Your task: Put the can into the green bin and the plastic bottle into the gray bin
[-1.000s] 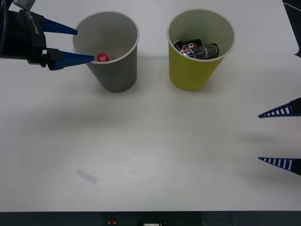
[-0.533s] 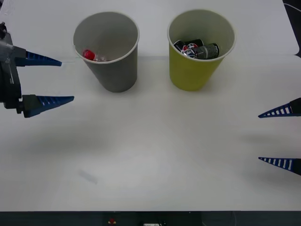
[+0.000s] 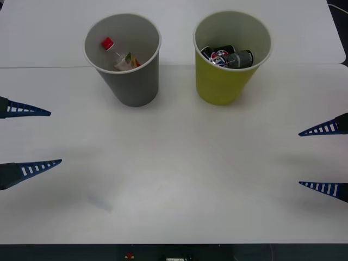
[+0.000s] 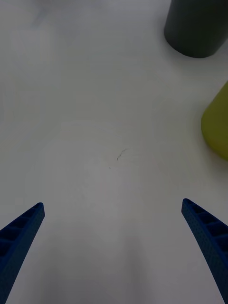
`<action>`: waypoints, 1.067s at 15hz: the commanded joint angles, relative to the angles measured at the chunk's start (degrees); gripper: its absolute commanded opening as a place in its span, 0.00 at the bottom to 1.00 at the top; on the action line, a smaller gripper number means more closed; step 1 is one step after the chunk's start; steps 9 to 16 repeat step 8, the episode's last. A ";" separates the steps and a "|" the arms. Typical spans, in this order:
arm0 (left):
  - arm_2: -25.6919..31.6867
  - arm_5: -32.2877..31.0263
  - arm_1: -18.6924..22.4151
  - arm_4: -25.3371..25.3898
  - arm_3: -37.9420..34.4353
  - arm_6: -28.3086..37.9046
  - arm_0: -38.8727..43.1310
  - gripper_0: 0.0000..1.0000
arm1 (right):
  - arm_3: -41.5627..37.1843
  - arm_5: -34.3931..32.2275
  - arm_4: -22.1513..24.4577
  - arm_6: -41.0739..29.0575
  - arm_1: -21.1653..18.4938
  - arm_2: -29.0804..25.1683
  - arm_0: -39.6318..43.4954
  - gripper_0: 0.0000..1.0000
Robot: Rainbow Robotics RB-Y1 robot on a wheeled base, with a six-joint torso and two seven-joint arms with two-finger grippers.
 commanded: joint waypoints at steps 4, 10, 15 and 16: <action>2.39 -0.09 0.00 0.55 -0.36 -3.29 5.96 1.00 | 0.00 0.00 0.00 0.00 0.00 0.00 0.00 1.00; 2.56 -0.18 0.00 0.82 -0.27 -3.47 6.05 1.00 | 0.00 0.00 0.00 0.00 0.00 0.00 0.00 1.00; 2.56 -0.18 0.00 0.82 -0.27 -3.47 6.05 1.00 | 0.00 0.00 0.00 0.00 0.00 0.00 0.00 1.00; 2.56 -0.18 0.00 0.82 -0.27 -3.47 6.05 1.00 | 0.00 0.00 0.00 0.00 0.00 0.00 0.00 1.00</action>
